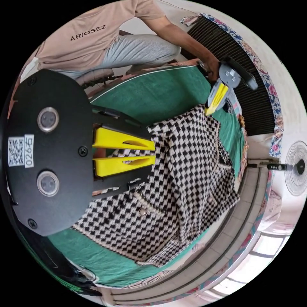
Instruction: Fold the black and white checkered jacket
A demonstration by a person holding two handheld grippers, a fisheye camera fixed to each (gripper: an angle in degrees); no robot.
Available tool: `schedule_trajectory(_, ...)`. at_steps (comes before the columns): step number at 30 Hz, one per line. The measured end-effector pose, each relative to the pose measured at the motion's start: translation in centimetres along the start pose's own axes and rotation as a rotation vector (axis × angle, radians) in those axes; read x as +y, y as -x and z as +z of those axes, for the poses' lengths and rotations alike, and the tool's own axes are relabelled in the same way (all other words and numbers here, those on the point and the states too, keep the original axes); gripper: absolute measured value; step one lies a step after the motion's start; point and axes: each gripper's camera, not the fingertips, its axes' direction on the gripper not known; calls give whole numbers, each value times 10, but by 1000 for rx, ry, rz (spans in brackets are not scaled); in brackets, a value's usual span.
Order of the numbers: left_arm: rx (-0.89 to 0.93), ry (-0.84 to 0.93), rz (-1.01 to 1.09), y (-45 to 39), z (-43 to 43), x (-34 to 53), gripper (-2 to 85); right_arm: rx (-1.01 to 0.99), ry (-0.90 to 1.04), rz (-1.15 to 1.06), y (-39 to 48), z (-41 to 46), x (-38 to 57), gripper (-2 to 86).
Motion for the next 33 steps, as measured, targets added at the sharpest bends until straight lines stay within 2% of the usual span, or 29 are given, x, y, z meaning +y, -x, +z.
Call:
schedule_trajectory(6,-23,-277,34,-29,-34,61,-6,66,-31,136,-35,-67,36,70)
schedule_trajectory(14,-76,-304,-6,-43,-23,65,-6,96,33,214,-14,-97,31,59)
schedule_trajectory(19,181,-449,-157,13,-20,70,-6,104,-3,231,13,-131,-7,41)
schedule_trajectory(23,351,-580,-394,73,3,91,-5,112,-21,238,26,-151,-34,38)
schedule_trajectory(26,413,-509,-459,104,31,97,1,95,-3,240,30,-162,-58,43)
schedule_trajectory(29,344,-396,-517,124,55,109,35,123,27,264,30,-178,-79,58)
schedule_trajectory(33,312,-316,-615,149,84,142,88,200,39,477,4,-217,-83,90)
